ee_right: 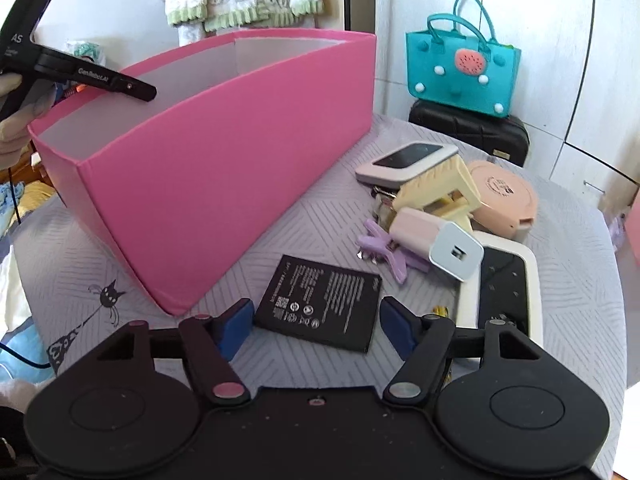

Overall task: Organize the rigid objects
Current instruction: 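Move the right gripper back and grasp the black phone battery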

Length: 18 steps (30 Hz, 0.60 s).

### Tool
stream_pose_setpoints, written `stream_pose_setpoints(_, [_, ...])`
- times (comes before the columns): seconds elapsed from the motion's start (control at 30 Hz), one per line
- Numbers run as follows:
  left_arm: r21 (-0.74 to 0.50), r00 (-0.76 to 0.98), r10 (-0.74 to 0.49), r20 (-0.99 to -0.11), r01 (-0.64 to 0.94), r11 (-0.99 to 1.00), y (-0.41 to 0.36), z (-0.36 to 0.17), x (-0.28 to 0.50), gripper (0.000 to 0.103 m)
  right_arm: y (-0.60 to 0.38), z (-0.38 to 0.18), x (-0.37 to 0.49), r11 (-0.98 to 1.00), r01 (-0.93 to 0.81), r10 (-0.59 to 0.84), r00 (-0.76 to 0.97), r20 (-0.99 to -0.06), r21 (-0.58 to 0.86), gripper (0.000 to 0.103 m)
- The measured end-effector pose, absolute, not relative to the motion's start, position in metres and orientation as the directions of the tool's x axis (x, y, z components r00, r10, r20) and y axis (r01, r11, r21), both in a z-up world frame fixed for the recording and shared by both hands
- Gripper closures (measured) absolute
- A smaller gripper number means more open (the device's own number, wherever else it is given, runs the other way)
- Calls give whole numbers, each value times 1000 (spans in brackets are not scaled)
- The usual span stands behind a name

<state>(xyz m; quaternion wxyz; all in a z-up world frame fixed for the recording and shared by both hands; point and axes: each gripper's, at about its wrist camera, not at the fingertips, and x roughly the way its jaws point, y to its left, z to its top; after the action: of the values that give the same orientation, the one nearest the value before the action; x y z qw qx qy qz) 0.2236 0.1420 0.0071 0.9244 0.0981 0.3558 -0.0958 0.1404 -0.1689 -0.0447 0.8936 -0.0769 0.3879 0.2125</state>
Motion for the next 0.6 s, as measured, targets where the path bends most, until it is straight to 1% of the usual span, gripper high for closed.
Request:
stream_pose_setpoints(0.07, [113, 729, -107, -676, 247, 962, 142, 7, 223, 94, -166, -45, 140, 916, -402, 285, 613, -737, 21, 22])
stream_pose_setpoints(0.13, [115, 729, -106, -677, 247, 962, 142, 7, 223, 94, -164, -46, 142, 927, -374, 275, 612, -742, 34, 19])
stream_pose_setpoints(0.2, [115, 729, -106, -677, 247, 962, 142, 7, 224, 94, -162, -47, 143, 931, -364, 267, 622, -736, 30, 19])
stream_pose_setpoints(0.23, [114, 728, -107, -677, 247, 962, 142, 7, 224, 94, -161, -47, 144, 935, -354, 262, 626, -735, 31, 21])
stream_pose_setpoints(0.27, [112, 728, -107, -677, 246, 963, 142, 7, 224, 94, -160, -47, 144, 941, -338, 252, 636, -729, 31, 34])
stream_pose_setpoints(0.4, [109, 728, -109, -677, 245, 963, 142, 7, 223, 94, -156, -41, 137, 936, -352, 245, 634, -734, 9, 34])
stream_pose_setpoints(0.43, [109, 728, -109, -677, 245, 963, 142, 7, 223, 94, -156, -42, 137, 935, -354, 239, 621, -747, 6, 34])
stream_pose_setpoints(0.53, [110, 728, -109, -677, 247, 963, 142, 8, 224, 94, -159, -42, 138, 938, -345, 239, 611, -755, 17, 34])
stream_pose_setpoints(0.6, [107, 728, -110, -677, 246, 963, 142, 8, 224, 94, -161, -42, 141, 942, -332, 244, 608, -755, 36, 31])
